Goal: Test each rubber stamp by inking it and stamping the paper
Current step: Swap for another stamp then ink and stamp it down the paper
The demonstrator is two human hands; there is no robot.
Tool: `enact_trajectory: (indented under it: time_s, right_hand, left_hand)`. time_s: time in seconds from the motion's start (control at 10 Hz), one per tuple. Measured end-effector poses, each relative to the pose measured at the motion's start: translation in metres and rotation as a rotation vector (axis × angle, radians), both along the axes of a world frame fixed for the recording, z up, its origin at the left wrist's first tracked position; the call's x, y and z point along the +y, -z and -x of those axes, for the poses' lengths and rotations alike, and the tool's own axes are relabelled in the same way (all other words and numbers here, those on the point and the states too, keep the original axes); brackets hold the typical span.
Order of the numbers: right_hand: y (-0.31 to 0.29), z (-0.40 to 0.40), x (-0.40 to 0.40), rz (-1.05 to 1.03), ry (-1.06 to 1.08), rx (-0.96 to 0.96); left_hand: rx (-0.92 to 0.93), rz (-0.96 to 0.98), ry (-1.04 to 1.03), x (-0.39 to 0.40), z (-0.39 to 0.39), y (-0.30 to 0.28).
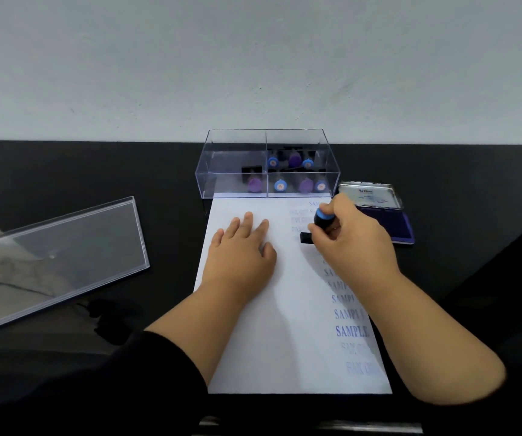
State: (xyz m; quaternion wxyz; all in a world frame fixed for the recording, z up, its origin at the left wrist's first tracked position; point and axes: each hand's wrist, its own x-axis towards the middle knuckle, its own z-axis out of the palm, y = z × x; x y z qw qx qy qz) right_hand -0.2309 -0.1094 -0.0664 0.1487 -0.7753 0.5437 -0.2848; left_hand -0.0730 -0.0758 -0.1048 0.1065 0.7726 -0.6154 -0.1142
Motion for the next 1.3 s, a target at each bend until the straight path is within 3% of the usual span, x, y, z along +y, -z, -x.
enact_trajectory:
  time_s: [0.8,1.3]
  right_hand:
    - [0.0068,-0.0102,0.0059,0.061,-0.079,0.156]
    - [0.0093,-0.0120,0.0057,0.097,-0.075,0.145]
  left_hand:
    - [0.007,0.001,0.003,0.0009,-0.0001,-0.0008]
    - [0.020,0.013,-0.005,0.0011,0.0000,-0.0005]
